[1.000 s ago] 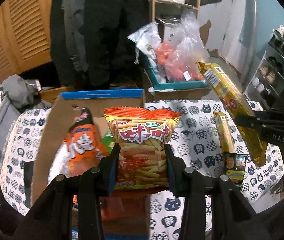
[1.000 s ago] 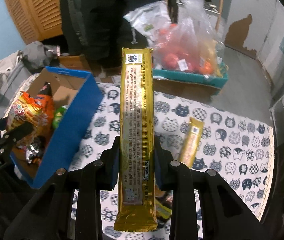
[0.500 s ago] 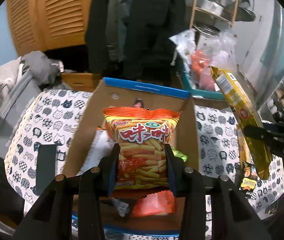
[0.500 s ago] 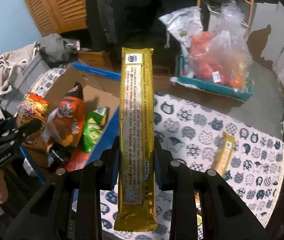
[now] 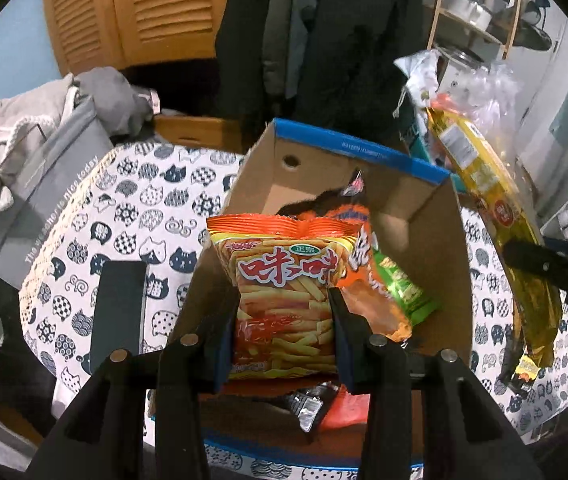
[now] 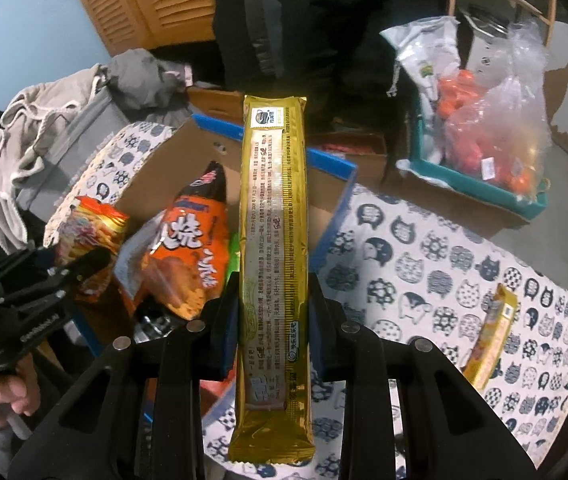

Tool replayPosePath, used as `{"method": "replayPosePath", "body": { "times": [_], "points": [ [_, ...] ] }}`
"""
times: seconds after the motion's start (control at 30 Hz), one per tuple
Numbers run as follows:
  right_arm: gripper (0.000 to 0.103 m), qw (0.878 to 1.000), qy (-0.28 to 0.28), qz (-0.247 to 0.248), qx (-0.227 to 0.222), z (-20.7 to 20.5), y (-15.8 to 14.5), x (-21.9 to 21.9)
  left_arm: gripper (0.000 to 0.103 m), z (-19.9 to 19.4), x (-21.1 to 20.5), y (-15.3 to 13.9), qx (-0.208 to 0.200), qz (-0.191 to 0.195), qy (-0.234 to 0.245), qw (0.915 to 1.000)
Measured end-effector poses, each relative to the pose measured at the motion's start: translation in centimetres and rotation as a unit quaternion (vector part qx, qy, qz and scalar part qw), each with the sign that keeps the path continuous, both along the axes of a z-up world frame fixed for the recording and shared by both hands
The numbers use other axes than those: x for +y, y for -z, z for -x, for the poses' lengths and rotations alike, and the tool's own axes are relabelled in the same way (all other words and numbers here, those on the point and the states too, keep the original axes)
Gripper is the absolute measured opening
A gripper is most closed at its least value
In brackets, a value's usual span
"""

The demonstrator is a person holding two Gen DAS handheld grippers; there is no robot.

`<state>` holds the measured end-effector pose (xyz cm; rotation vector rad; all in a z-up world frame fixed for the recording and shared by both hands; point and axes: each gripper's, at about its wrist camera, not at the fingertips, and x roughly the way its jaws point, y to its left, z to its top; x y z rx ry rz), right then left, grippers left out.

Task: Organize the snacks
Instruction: 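Release red-orange bag into box with left tool while right drops yellow pack in, then move both tools back toward the last snacks on the tablecloth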

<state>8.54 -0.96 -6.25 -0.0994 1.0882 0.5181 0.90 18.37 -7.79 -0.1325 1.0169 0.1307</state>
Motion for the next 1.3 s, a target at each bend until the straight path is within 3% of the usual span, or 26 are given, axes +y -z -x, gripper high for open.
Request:
{"method": "replayPosePath", "body": {
  "times": [0.07,0.2,0.7,0.87,1.03,1.3],
  "points": [
    [0.027,1.0,-0.003,0.0,0.004,-0.1,0.3,0.7,0.043,0.0,0.0,0.2,0.003,-0.004,-0.001,1.0],
    [0.027,1.0,-0.005,-0.003,0.011,-0.2,0.7,1.6,0.071,0.3,-0.1,-0.3,-0.003,-0.011,-0.002,0.9999],
    [0.028,0.999,0.0,-0.016,0.04,-1.1,2.2,3.6,0.072,1.0,-0.5,-1.2,-0.014,-0.004,0.013,0.9998],
    [0.036,0.999,0.002,-0.026,0.037,-0.9,1.8,3.8,0.072,0.8,-0.5,-1.0,-0.009,0.009,0.01,0.9999],
    [0.07,1.0,0.011,-0.014,0.018,-0.6,1.0,2.8,0.072,0.6,-1.2,-1.1,-0.011,0.017,0.017,0.9996],
    [0.08,0.999,0.045,0.014,0.01,0.1,1.3,-1.0,0.072,0.4,-4.1,-1.6,-0.017,0.011,0.051,0.9985]
  ]
}}
